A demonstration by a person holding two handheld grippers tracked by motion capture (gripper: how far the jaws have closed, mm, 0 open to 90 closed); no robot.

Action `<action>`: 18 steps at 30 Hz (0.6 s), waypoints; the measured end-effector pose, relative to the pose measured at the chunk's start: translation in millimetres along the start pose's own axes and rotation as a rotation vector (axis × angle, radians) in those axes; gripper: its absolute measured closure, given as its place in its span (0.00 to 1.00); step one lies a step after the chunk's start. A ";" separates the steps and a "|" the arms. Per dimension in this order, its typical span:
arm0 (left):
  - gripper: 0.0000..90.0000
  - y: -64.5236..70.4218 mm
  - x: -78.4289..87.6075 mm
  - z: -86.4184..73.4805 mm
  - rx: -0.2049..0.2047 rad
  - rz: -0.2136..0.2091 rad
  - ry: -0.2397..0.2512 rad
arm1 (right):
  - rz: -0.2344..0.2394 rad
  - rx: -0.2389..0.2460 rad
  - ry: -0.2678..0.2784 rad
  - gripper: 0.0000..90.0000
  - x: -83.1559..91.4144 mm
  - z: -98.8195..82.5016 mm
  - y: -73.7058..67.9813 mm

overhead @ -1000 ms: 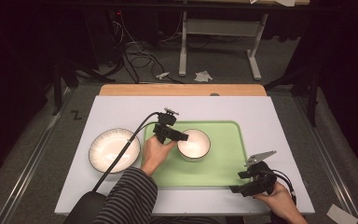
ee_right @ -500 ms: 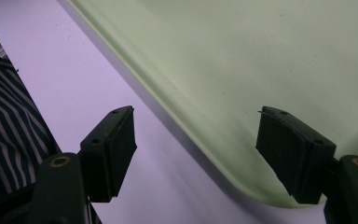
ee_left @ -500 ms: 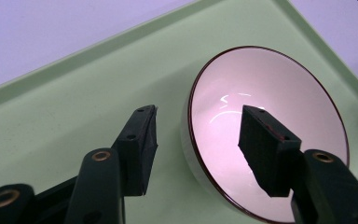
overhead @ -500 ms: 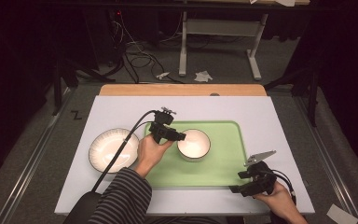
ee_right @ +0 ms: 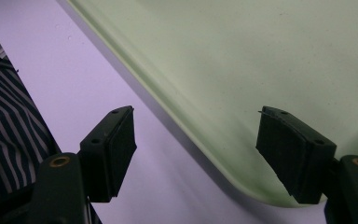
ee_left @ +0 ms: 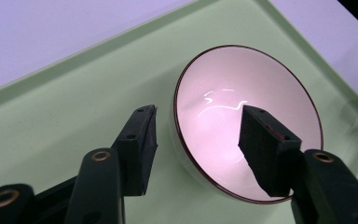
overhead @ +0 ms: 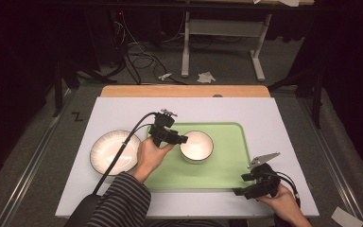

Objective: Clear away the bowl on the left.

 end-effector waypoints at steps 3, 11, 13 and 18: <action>0.52 2.0 4.4 -0.1 -0.016 -0.004 -0.004 | 0.000 0.000 0.000 0.33 -0.1 0.1 -0.2; 0.52 13.2 17.2 -4.8 -0.075 -0.008 -0.019 | -0.001 -0.002 0.003 0.33 0.2 0.0 -0.1; 0.52 16.5 20.7 -5.5 -0.089 -0.015 -0.017 | 0.000 0.000 -0.001 0.33 -0.1 0.0 0.0; 0.52 19.8 28.0 -4.5 -0.101 -0.021 -0.005 | -0.001 0.010 -0.002 0.33 -0.1 -0.1 0.1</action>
Point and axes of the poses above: each handheld gripper's, and its own axes: x roughly backward along the jaws, z roughly out of its top, y roughly to its right, the point moved 6 cm from there along -x, roughly forward along the jaws, and after that the axes turned 9 degrees about y, right-handed, at the moved point
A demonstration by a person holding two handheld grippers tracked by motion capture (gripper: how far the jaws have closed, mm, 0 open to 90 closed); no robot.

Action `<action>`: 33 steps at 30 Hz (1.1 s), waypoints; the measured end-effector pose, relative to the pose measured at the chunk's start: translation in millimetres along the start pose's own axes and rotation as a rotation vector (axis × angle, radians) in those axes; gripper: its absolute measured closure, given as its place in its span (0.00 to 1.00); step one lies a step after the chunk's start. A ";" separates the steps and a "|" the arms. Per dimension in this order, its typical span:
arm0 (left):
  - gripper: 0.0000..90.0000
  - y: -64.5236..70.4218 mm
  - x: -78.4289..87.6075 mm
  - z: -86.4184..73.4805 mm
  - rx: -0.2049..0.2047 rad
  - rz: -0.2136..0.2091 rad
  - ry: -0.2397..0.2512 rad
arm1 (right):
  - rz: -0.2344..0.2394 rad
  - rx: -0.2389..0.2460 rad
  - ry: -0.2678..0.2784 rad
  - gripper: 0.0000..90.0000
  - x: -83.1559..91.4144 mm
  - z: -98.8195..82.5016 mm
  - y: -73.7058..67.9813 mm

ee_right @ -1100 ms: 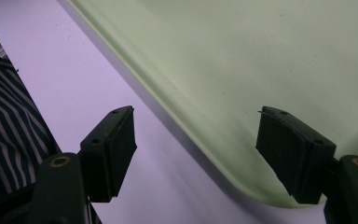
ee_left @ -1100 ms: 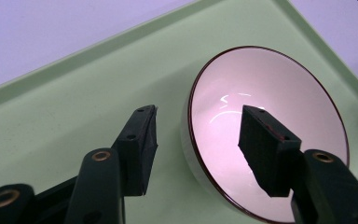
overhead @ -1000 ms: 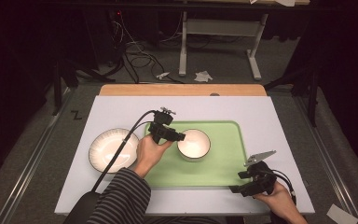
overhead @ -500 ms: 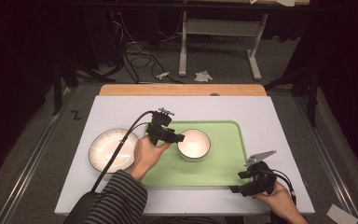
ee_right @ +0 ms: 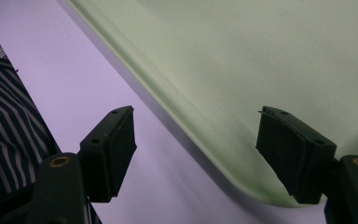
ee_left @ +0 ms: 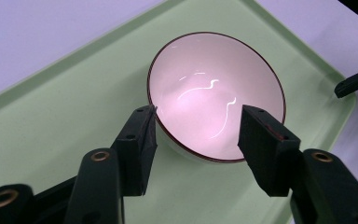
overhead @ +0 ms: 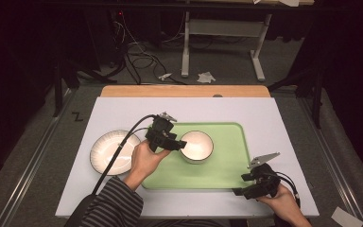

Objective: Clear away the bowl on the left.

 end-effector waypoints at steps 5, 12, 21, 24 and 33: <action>0.53 -0.1 2.4 -4.2 -0.027 0.024 -0.008 | 0.000 -0.008 0.001 0.33 0.1 0.0 -0.2; 0.53 0.1 12.5 -5.6 -0.014 0.019 0.015 | 0.000 -0.011 0.006 0.33 0.2 0.0 -0.5; 0.53 -5.1 30.4 -11.4 0.005 0.025 0.050 | 0.001 -0.011 0.003 0.33 -1.1 0.5 -1.0; 0.53 -6.6 35.2 -13.2 0.012 0.029 0.062 | -0.002 -0.015 0.003 0.33 -0.5 0.2 -0.5; 0.51 -1.8 43.8 -16.1 0.004 0.013 0.071 | -0.002 -0.015 0.002 0.33 -0.4 0.2 -0.7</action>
Point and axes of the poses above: each handheld gripper's, and its own axes: x roughly backward along the jaws, z roughly out of its top, y roughly to its right, the point moved 6 cm from there along -x, roughly forward along the jaws, and after that the axes turned 9 degrees about y, right-handed, at the moved point
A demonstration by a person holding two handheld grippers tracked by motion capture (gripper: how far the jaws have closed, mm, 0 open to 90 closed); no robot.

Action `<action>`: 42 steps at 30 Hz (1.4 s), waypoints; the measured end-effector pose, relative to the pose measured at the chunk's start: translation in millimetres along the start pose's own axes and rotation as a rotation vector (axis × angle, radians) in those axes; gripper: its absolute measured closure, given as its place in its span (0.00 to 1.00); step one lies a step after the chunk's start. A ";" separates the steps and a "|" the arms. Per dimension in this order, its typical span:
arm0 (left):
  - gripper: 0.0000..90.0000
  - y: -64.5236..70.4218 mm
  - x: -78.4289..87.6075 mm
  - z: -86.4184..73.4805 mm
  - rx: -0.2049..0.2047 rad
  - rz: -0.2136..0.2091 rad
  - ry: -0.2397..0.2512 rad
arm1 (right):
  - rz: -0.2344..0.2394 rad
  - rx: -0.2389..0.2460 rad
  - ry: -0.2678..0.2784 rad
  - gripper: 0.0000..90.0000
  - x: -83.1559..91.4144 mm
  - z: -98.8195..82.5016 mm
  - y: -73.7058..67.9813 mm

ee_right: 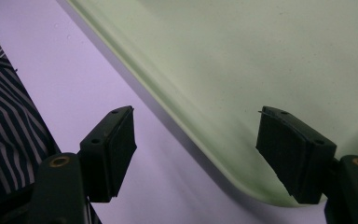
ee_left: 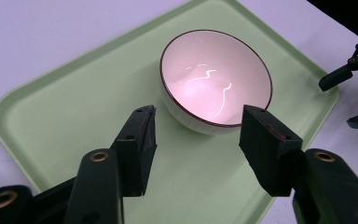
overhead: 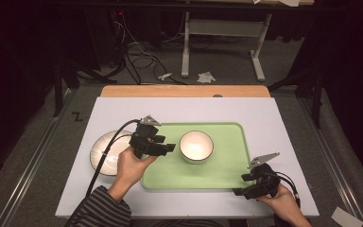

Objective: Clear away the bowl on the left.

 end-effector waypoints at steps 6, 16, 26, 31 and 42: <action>0.51 2.3 1.8 -3.5 -0.006 -0.001 -0.005 | 0.001 0.023 -0.004 0.33 0.2 -0.3 0.9; 0.51 -2.4 13.9 -13.1 0.022 -0.002 0.003 | 0.002 0.004 0.001 0.33 -0.4 0.3 -0.3; 0.51 -1.0 19.4 -18.9 0.038 -0.005 0.013 | 0.001 0.004 0.000 0.33 -0.5 0.1 -0.2; 0.51 -0.5 20.5 -21.9 0.038 -0.003 0.011 | -0.001 0.001 0.000 0.33 -0.1 0.0 -0.2; 0.51 0.3 23.3 -28.6 0.049 -0.012 0.008 | -0.002 0.001 -0.002 0.33 -0.2 0.0 0.1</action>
Point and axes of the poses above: each handheld gripper's, and its own axes: x roughly backward along the jaws, z roughly out of its top, y roughly to its right, the point moved 6 cm from there along -x, roughly forward along the jaws, and after that the axes turned 9 degrees about y, right-handed, at the moved point
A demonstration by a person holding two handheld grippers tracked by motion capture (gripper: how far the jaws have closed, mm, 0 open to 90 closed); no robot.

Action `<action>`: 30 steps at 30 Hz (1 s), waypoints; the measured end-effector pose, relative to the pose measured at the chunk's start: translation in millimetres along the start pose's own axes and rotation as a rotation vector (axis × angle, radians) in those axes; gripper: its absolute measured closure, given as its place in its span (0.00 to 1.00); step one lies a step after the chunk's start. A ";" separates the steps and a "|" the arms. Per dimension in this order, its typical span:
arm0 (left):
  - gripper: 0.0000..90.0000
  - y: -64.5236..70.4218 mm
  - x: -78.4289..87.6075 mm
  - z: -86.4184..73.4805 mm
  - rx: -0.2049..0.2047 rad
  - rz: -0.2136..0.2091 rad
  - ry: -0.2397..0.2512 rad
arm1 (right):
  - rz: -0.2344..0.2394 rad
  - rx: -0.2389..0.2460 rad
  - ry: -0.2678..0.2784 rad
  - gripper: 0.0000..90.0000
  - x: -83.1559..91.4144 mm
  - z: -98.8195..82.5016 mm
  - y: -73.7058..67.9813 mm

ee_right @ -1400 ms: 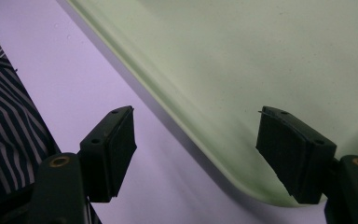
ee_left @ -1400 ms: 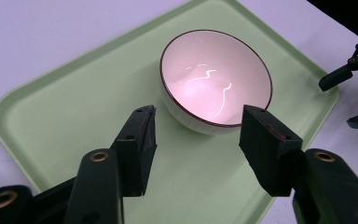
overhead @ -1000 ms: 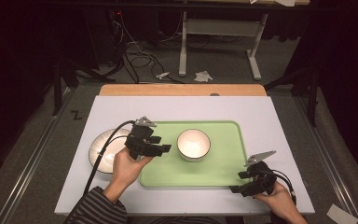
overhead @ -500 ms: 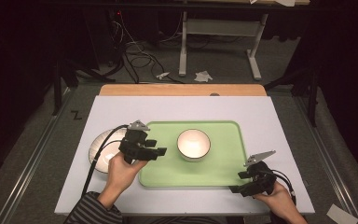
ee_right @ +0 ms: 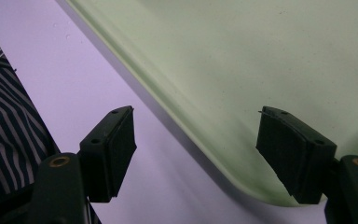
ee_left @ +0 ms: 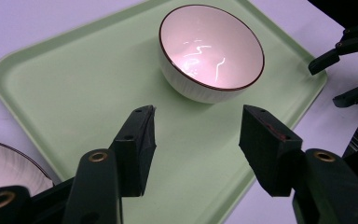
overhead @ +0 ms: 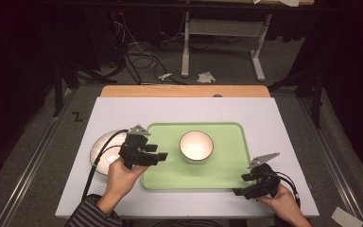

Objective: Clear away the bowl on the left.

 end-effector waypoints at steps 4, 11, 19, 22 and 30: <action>0.51 -0.8 0.4 -2.4 -0.002 0.002 -0.005 | 0.003 0.002 0.001 0.33 -0.4 0.1 -0.4; 0.51 -2.0 0.4 -6.3 0.004 0.005 -0.007 | 0.002 0.001 -0.001 0.33 -0.4 0.0 -0.1; 0.50 -0.7 -2.6 -9.9 0.001 0.002 -0.018 | 0.001 0.000 -0.002 0.33 -0.4 0.0 0.0; 0.51 -1.0 -3.9 -11.8 0.004 0.003 -0.022 | 0.003 0.001 -0.001 0.33 -0.6 0.1 0.1; 0.50 -0.8 -8.4 -17.4 0.004 0.004 -0.033 | 0.000 0.002 -0.005 0.33 -0.6 -0.1 0.4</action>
Point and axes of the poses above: each handheld gripper's, and its own axes: x roughly backward along the jaws, z roughly out of its top, y roughly to its right, the point moved 6 cm from there along -x, roughly forward along the jaws, and after that the axes turned 9 degrees about y, right-handed, at the moved point
